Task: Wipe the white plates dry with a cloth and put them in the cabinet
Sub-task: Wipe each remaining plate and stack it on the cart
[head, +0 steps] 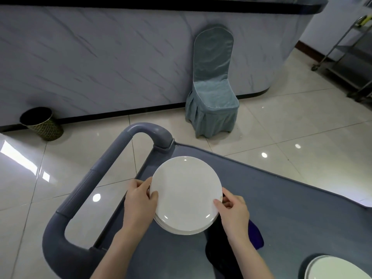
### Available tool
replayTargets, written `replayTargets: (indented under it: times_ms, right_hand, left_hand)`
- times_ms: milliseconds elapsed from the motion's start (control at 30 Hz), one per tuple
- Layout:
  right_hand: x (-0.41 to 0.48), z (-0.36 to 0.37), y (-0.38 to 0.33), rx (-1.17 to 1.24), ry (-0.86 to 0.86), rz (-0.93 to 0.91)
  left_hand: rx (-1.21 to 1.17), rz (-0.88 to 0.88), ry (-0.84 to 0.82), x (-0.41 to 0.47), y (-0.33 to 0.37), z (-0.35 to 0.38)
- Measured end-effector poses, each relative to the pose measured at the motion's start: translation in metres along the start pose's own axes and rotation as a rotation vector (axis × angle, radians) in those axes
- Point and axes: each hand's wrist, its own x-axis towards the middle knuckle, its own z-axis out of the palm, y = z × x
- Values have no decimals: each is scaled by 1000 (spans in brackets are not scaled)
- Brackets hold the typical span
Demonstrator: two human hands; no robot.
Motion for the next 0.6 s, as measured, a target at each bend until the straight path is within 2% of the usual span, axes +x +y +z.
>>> replayTargets:
  times_ms: [133, 233, 333, 467, 600]
  right_hand:
    - [2, -3, 3, 14, -29, -16]
    - [-1, -13, 7, 84, -33, -16]
    - [-8, -36, 15, 111, -8, -24]
    - [-22, -80, 40, 6, 74, -79]
    - [-40, -145, 85, -103, 209, -49]
  left_hand:
    - [112, 7, 50, -5, 0, 2]
    - [61, 15, 94, -13, 9, 6]
    - [-19, 134, 119, -31, 28, 20]
    - [-119, 304, -48, -68, 61, 63]
    - [-180, 291, -342, -126, 85, 129]
